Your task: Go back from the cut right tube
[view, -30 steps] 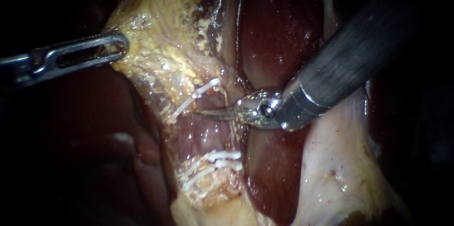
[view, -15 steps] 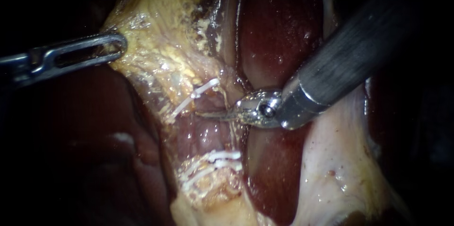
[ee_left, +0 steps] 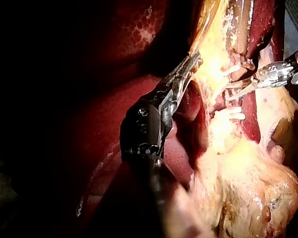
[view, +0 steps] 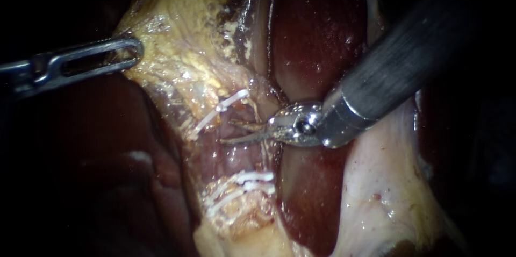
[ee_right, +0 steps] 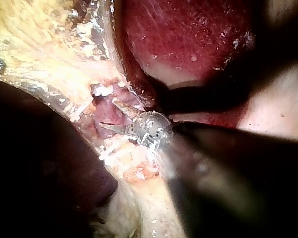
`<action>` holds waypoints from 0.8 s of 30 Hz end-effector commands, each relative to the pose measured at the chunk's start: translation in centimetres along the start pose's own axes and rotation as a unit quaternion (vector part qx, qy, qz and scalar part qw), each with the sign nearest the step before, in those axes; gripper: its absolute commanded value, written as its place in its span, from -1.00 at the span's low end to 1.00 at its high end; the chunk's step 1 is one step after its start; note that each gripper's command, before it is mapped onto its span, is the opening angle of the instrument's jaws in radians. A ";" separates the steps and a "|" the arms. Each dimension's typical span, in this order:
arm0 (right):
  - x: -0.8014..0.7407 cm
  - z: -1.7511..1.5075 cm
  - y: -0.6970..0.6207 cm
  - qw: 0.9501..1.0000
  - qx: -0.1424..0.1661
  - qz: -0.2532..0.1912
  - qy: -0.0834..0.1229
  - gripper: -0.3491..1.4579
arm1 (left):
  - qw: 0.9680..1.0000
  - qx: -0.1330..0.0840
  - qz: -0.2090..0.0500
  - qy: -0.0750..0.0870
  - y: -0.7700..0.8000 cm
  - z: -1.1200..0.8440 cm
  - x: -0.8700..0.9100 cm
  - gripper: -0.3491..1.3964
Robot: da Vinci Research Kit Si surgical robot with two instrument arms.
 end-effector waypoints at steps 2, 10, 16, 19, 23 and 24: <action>-0.02 -0.04 -0.02 0.998 0.003 -0.054 0.011 0.47 | 1.000 -0.001 0.000 -0.001 0.00 0.00 0.00 -1.00; -0.23 -0.37 -0.08 0.981 -0.016 -0.187 0.054 0.93 | 1.000 -0.001 0.000 -0.001 0.00 0.00 0.00 -1.00; -0.29 -0.80 -0.04 0.974 -0.028 -0.214 0.067 0.97 | 1.000 -0.002 0.000 -0.001 -0.01 -0.01 0.00 -1.00; -0.25 -1.05 -0.01 0.972 -0.040 -0.222 0.071 0.97 | 1.000 -0.002 0.000 -0.001 -0.01 -0.01 0.00 -1.00; -0.19 -1.31 0.00 0.969 -0.051 -0.228 0.081 0.97 | 1.000 -0.002 0.000 -0.001 -0.02 0.00 0.01 -1.00; -0.17 -1.37 0.00 0.968 -0.054 -0.230 0.085 0.97 | 1.000 -0.002 0.000 -0.001 -0.02 0.00 0.01 -1.00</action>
